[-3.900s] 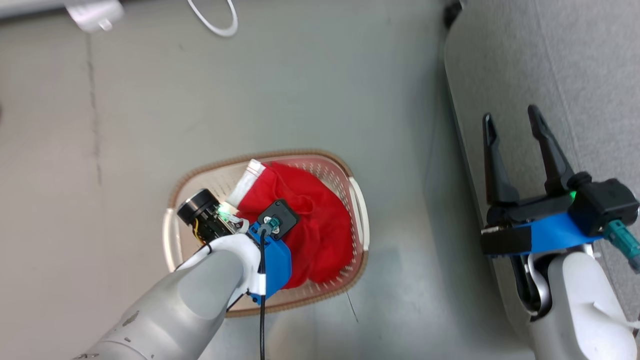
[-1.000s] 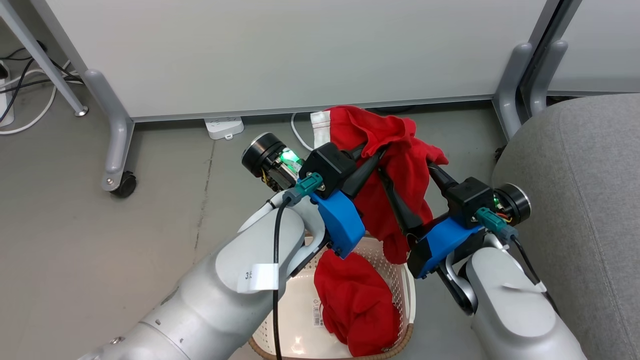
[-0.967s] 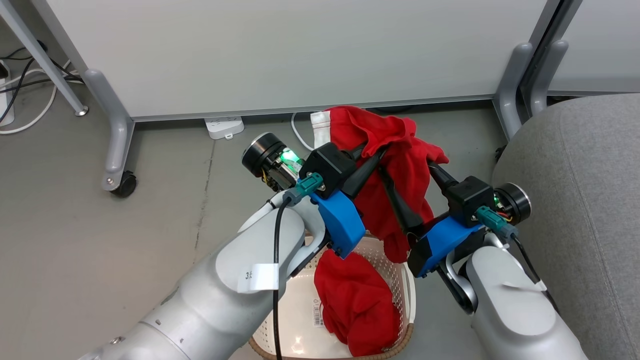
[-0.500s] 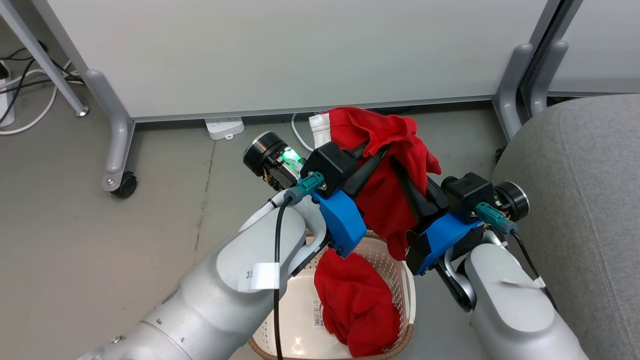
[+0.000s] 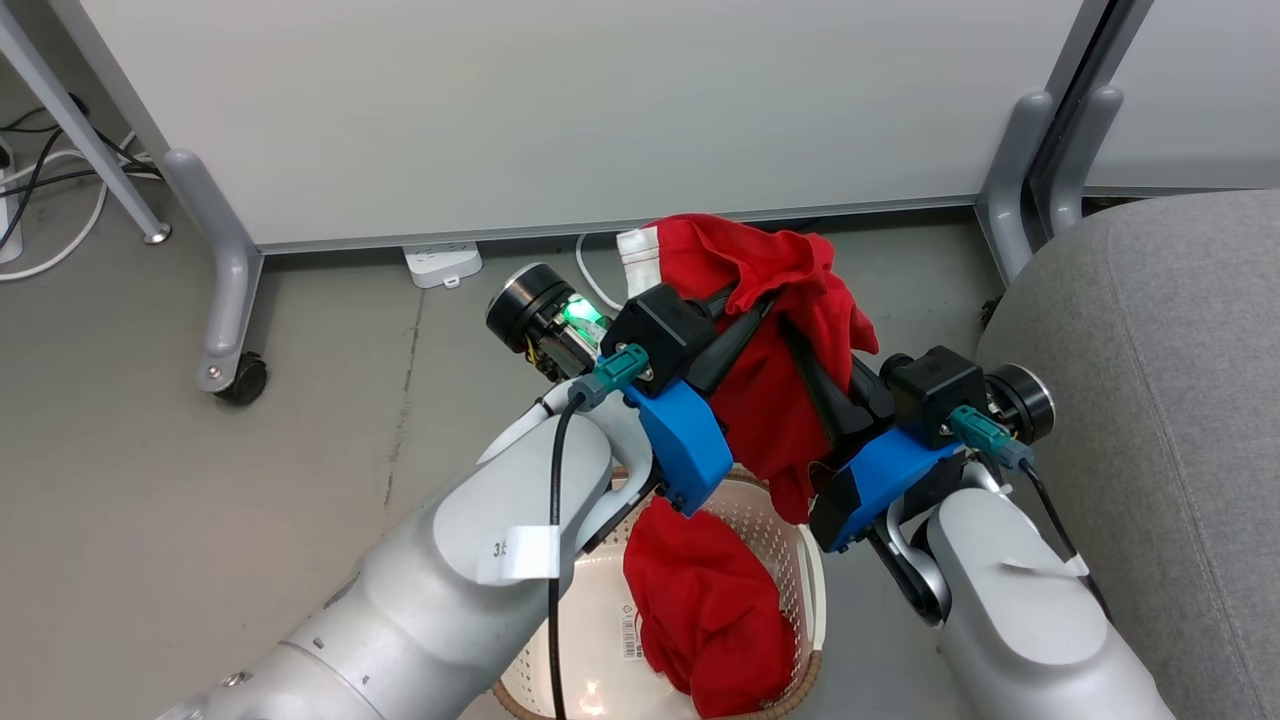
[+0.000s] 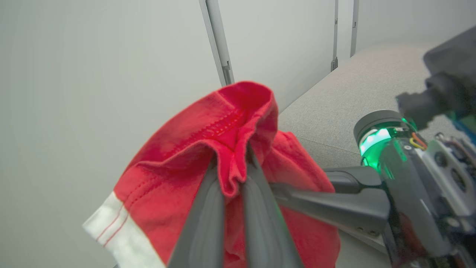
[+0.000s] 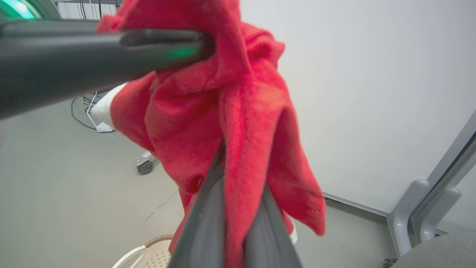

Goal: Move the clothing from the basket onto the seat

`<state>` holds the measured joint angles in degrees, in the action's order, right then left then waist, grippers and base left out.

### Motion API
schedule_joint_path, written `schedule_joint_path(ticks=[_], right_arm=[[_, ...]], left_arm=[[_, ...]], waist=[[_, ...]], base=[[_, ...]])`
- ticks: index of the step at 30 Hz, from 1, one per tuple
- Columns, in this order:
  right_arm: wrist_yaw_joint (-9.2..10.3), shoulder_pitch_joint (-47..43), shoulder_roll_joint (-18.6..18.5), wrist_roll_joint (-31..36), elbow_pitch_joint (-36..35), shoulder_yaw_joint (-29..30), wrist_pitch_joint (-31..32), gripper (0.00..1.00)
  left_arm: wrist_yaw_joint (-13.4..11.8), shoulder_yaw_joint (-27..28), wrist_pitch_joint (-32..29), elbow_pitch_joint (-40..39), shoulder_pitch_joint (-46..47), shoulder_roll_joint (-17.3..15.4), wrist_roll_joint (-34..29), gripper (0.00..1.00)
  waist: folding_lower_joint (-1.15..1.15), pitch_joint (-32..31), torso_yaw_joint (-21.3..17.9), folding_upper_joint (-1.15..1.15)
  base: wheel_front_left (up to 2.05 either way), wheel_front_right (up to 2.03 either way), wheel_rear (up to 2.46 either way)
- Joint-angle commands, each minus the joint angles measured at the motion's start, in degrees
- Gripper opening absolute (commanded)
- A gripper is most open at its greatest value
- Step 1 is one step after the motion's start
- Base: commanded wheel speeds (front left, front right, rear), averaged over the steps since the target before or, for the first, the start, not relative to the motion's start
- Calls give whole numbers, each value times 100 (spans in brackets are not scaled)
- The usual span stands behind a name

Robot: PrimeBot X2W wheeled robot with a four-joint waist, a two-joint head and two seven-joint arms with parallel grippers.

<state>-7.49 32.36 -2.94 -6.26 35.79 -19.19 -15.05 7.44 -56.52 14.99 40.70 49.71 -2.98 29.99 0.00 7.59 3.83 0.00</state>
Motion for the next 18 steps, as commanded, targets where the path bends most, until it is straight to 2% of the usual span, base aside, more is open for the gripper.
schedule_joint_path(ticks=[1,2,3,4,18], right_arm=[[-1,-27,8,-51,-8,-5,-20,0],[-1,-30,8,-54,-7,-4,-20,0],[-1,-33,9,-55,-11,-6,-20,0],[-1,-34,9,-53,-13,-9,-20,0],[-1,-39,7,-147,-142,85,-20,0]], left_arm=[[3,-3,29,9,-18,10,-23,0],[3,1,29,29,-24,10,-12,0],[3,6,29,43,-26,9,0,35],[3,43,29,35,-19,9,3,100],[2,170,29,71,-15,10,-143,100]], waist=[[0,-7,0,0],[0,-8,1,0],[0,-9,1,0],[0,-9,1,0],[0,95,-104,0]], base=[[0,0,0],[0,0,0],[0,0,0],[0,0,0],[0,0,0]])
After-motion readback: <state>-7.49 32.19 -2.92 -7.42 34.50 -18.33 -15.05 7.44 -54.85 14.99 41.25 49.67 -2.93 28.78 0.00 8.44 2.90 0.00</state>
